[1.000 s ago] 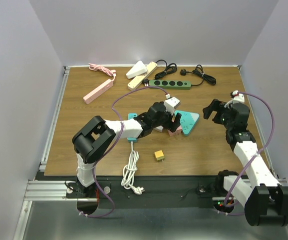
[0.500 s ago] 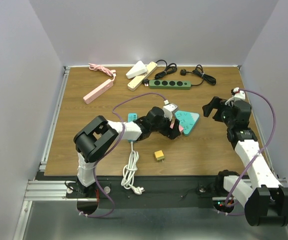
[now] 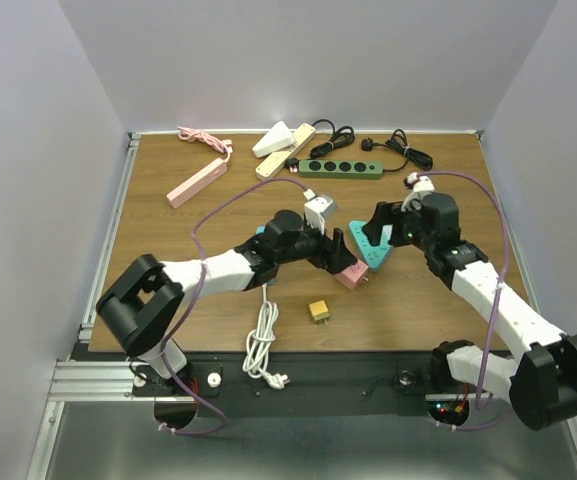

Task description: Insert the plug

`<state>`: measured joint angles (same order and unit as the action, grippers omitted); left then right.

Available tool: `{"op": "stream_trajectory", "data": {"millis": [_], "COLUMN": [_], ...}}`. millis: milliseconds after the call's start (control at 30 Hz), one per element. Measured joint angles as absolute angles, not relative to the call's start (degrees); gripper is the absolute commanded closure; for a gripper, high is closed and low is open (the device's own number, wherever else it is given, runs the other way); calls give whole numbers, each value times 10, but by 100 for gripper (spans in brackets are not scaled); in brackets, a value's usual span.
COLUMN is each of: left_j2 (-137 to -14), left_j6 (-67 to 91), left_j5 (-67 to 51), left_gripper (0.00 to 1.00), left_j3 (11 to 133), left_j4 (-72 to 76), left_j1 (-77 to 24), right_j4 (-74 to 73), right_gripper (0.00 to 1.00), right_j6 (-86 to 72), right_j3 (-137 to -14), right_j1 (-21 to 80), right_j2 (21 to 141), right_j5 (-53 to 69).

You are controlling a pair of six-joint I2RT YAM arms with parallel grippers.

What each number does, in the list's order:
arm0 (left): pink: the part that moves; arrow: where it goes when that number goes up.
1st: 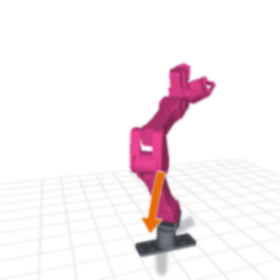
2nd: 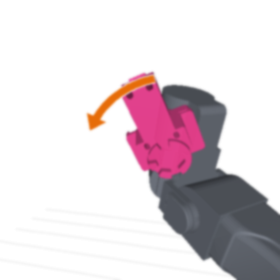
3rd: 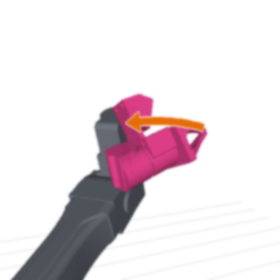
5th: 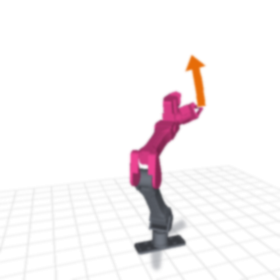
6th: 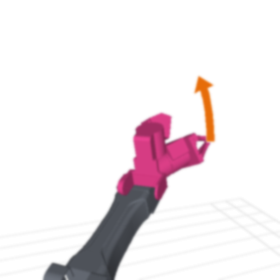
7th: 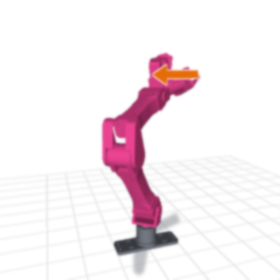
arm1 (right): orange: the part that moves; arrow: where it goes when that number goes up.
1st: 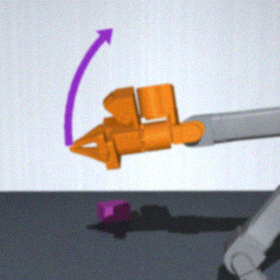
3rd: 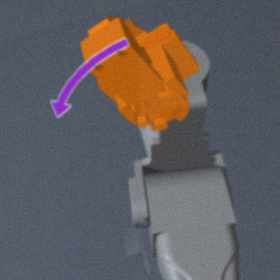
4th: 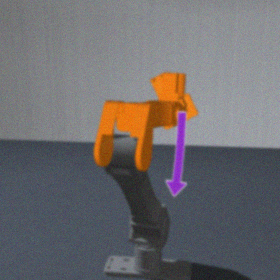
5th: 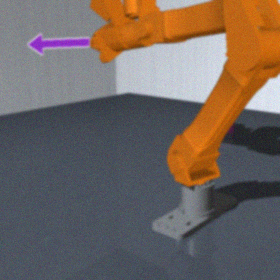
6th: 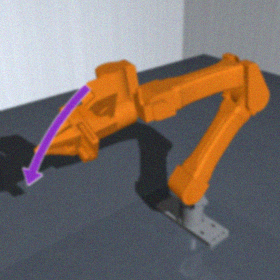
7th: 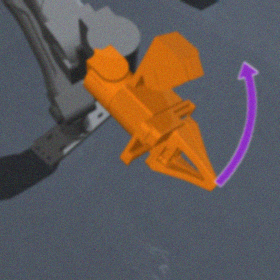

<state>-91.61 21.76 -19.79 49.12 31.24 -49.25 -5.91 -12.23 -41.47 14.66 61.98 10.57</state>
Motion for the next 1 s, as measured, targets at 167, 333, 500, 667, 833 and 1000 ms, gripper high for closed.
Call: {"op": "stream_trajectory", "data": {"millis": [167,333,500,667,833,1000], "left_j2": [-832,-768,-724,-691,-676,-661], "left_j6": [207,201,198,197,198,197], "left_j5": [-166,-131,-116,-113,-114,-116], "left_gripper": [12,12,11,10,10,10], "left_j3": [474,424,399,398,398,388], "left_j4": [289,245,199,180,173,161], "left_j1": [-448,-399,-368,-362,-359,-358], "right_j4": [-70,-70,-75,-78,-78,-86], "right_gripper": [1,1,1,1,1,1], "right_j6": [-102,-82,-68,-58,-47,-39], "right_j3": [-416,-416,-416,-416,-416,-416], "right_j1": [198,243,293,322,347,360], "right_j2": [640,658,706,721,743,774], "right_j5": [116,107,93,75,45,24]}}
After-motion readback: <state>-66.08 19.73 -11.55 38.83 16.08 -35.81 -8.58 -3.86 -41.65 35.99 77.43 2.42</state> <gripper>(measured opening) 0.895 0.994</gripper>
